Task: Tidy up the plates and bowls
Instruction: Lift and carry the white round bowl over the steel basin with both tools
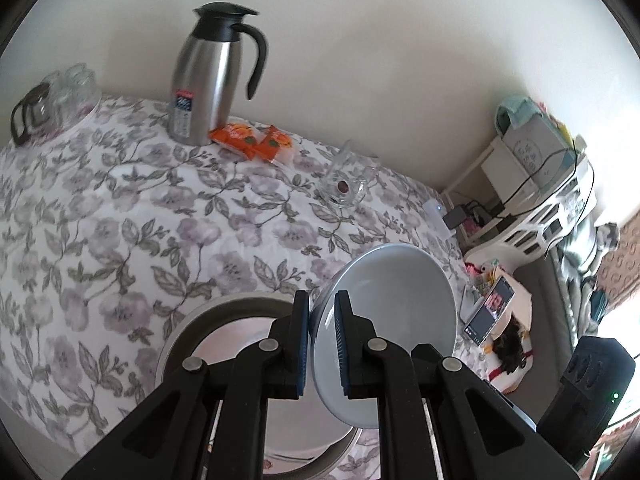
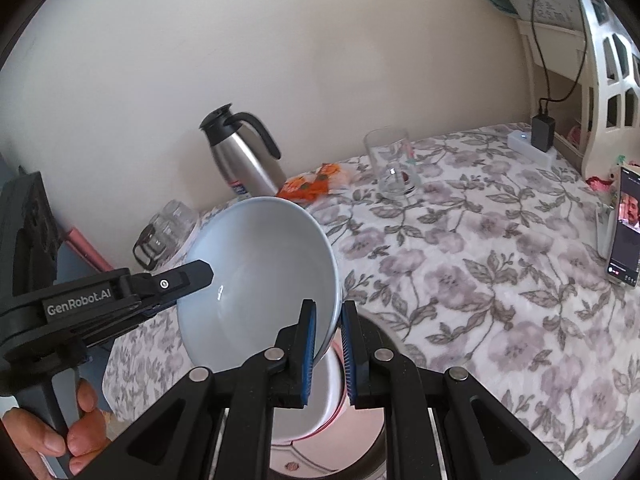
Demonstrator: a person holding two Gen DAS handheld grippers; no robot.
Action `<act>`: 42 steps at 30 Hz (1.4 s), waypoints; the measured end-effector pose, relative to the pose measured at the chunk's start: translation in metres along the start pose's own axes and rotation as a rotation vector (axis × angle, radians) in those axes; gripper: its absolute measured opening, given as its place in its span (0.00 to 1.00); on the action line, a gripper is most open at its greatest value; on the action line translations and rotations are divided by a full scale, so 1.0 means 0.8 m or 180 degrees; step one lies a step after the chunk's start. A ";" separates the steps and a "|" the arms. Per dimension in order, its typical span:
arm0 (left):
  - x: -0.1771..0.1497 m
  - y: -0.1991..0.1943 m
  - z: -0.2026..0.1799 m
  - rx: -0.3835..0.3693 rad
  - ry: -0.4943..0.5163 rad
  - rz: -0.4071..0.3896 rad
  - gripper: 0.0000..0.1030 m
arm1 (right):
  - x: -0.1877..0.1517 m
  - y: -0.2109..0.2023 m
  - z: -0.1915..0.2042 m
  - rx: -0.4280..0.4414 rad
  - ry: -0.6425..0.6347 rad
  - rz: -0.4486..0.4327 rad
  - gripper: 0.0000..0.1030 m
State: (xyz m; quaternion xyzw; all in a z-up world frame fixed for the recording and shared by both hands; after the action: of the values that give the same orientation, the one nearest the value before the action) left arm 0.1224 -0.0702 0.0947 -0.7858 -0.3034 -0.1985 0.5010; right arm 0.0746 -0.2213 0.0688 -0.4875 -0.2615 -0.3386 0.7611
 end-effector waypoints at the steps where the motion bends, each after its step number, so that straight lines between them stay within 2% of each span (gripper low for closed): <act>1: -0.003 -0.003 0.006 -0.0011 -0.0040 -0.0021 0.12 | -0.003 -0.001 0.003 0.0010 -0.0025 0.0009 0.13; 8: -0.017 -0.017 0.031 -0.0059 -0.0200 -0.0128 0.12 | -0.016 0.001 0.020 0.0060 -0.0138 0.0082 0.13; 18: -0.025 -0.038 0.044 -0.0138 -0.0217 -0.0249 0.12 | -0.031 0.008 0.031 0.0100 -0.0217 0.0232 0.13; 28: -0.043 -0.028 0.056 -0.0142 -0.0244 -0.0115 0.12 | -0.048 0.017 0.027 0.0015 -0.0234 0.0395 0.13; 42: -0.057 -0.012 0.058 -0.0041 -0.0226 0.0041 0.12 | -0.052 0.020 0.024 -0.0078 -0.0320 0.0467 0.13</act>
State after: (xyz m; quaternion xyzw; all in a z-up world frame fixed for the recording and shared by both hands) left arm 0.0824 -0.0379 0.0539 -0.7975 -0.3147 -0.1692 0.4862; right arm 0.0589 -0.1879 0.0368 -0.5311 -0.2588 -0.2602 0.7637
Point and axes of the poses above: each gripper's, at about its wrist camera, not at the fingertips, and y roughly the way its jaws point, z to its left, x to its top, the point moved 3 cm from there along y, roughly the way its jaws point, and after that the axes turned 10 degrees about -z, right-handed, at the moved point
